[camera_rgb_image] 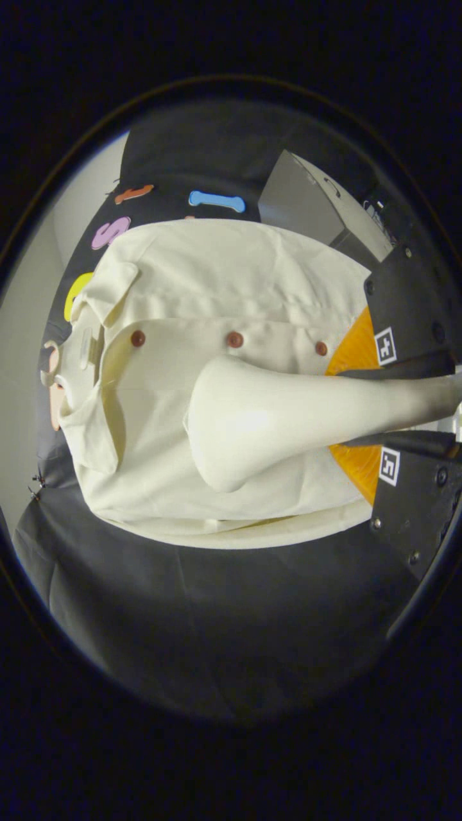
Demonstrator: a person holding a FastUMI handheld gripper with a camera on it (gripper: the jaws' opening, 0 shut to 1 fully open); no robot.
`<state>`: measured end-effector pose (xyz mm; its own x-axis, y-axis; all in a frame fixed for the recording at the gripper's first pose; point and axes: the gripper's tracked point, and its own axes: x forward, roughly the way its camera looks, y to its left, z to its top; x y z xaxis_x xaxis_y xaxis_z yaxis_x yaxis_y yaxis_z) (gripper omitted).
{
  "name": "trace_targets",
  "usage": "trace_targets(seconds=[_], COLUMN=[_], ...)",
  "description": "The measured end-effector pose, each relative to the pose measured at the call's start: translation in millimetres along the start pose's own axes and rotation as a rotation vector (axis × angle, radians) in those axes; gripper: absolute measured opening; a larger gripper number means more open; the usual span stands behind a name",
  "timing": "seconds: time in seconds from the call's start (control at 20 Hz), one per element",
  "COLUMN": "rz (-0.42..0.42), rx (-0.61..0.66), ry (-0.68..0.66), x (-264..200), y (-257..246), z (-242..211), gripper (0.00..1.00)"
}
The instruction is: Iron the clothes twice with a garment steamer, once on the left side and once on the right side.
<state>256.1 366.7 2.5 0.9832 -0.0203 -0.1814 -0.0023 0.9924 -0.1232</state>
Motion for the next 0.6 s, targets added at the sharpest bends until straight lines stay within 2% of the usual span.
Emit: trace_targets(seconds=[0.25, 0.6], rz=[-0.056, -0.090], rx=[0.002, -0.032], ry=[0.031, 0.093], x=[11, 20], y=[-11, -17], z=[-44, -100], gripper=[0.32, 0.32])
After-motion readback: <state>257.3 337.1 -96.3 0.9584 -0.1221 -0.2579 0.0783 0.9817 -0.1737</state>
